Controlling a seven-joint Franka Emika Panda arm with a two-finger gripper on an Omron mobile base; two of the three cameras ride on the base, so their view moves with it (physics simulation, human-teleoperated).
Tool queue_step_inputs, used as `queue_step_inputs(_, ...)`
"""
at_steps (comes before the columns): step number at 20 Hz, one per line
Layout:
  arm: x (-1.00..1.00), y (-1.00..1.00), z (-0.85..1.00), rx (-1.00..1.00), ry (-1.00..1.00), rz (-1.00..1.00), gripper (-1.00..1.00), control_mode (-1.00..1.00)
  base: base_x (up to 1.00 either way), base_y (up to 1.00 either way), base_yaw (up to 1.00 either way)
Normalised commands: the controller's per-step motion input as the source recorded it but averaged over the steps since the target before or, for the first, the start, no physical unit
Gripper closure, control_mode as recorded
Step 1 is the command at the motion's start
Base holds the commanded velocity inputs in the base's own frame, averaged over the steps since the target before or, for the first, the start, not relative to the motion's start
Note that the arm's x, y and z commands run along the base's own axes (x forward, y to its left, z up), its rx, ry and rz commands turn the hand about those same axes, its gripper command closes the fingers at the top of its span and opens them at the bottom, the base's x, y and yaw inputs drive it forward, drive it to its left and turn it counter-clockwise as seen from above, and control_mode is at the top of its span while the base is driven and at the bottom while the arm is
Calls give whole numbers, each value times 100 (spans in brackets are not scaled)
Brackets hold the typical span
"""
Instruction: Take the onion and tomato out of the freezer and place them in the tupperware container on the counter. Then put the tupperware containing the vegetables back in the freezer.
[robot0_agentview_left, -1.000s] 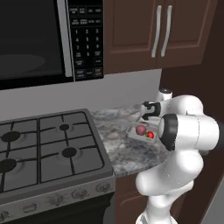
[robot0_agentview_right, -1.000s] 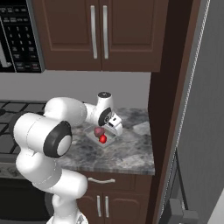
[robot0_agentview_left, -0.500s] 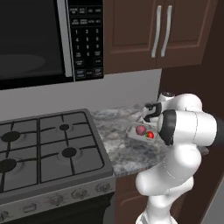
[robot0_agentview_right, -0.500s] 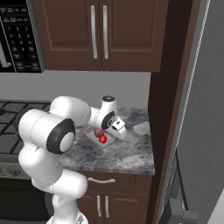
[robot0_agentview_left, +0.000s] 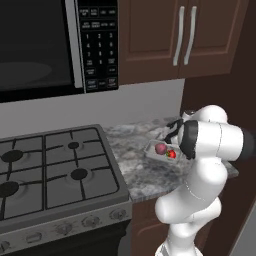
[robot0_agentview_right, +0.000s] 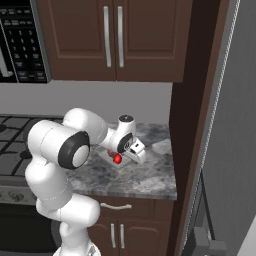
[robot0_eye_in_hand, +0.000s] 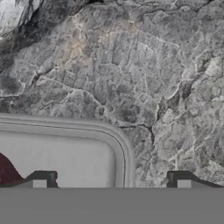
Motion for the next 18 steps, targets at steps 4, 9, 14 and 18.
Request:
queue_step_inputs(4, 31, 0, -22, 0, 0, 0, -100, -100, 0, 0, 0)
queue_step_inputs(9, 30, 0, -21, 0, 0, 0, -100, -100, 0, 0, 0)
queue_step_inputs(14, -1, 0, -31, 0, 2, 0, -100, -100, 0, 0, 0)
queue_step_inputs(18, -19, 0, -36, 0, 0, 0, -100, -100, 0, 0, 0)
